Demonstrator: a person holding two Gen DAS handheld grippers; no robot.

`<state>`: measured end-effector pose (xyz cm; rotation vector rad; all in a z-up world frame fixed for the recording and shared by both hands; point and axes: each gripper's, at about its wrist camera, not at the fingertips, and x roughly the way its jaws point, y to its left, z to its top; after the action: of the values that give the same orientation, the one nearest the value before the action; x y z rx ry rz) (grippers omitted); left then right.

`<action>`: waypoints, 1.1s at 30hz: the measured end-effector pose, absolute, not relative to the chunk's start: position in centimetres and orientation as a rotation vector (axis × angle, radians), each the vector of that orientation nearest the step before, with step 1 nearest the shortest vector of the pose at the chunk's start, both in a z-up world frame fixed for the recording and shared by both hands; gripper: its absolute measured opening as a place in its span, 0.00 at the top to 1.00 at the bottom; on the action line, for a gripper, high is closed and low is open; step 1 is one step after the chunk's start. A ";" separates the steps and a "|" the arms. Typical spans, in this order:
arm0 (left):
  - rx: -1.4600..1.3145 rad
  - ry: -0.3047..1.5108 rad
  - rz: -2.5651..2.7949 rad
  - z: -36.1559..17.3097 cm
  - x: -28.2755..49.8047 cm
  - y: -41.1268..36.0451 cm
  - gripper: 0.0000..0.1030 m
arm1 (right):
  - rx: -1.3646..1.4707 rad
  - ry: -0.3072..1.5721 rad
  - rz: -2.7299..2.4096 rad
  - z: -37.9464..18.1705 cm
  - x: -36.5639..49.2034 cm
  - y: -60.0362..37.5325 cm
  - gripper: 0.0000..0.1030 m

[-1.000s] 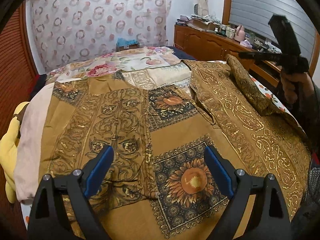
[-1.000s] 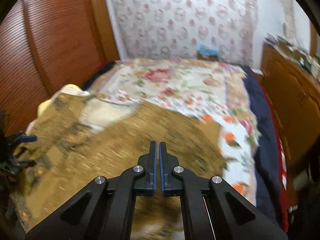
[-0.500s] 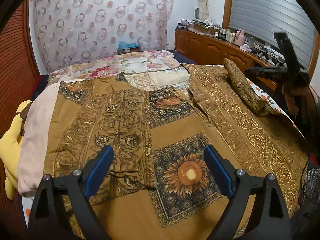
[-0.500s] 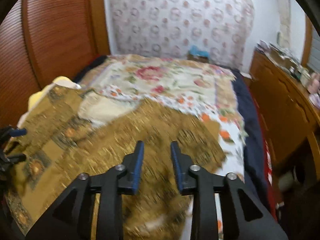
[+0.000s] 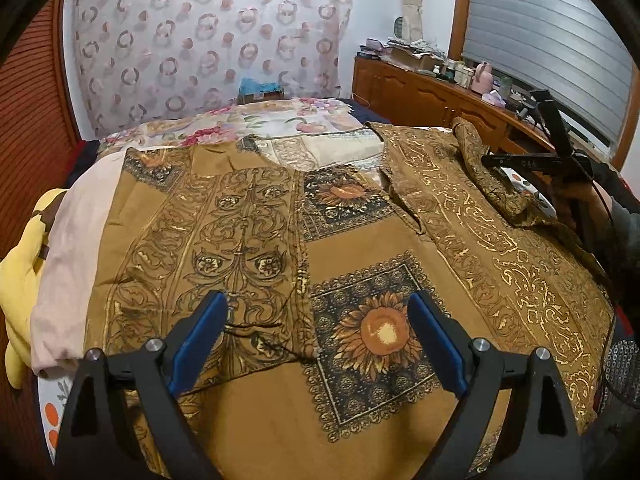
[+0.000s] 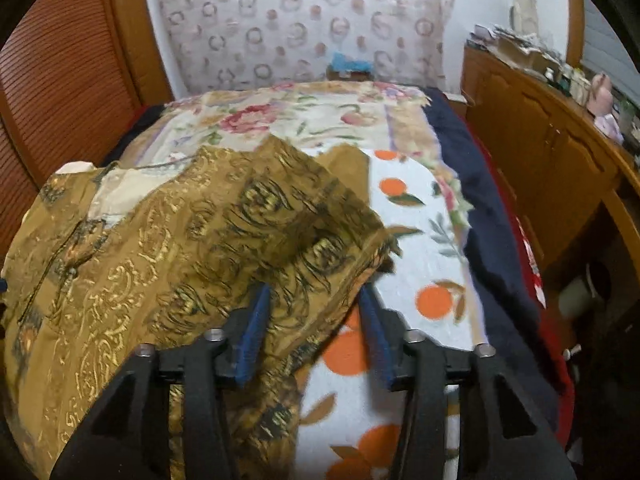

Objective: Fold small clothes

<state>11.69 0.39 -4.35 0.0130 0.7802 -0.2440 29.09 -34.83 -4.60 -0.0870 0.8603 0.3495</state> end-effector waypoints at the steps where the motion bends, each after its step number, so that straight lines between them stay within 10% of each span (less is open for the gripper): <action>1: 0.013 0.782 -0.244 -4.4 11.7 0.5 0.10 | -0.097 0.846 0.355 -4.4 29.0 -34.6 0.92; 21: -0.006 0.769 -0.179 -4.1 12.2 2.8 0.10 | -0.228 0.694 0.632 2.0 27.6 -23.3 0.96; 27: -0.034 0.739 -0.155 -2.9 14.1 5.0 0.10 | -0.285 0.684 0.612 1.5 27.8 -22.4 0.56; 33: -0.039 0.732 -0.093 -2.0 17.0 8.1 0.10 | -0.297 0.729 0.484 -0.7 29.9 -27.1 0.53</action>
<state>17.04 8.06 -1.98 -0.0389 0.7316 -0.0932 29.85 -27.08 -0.67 -0.2967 0.7295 0.4843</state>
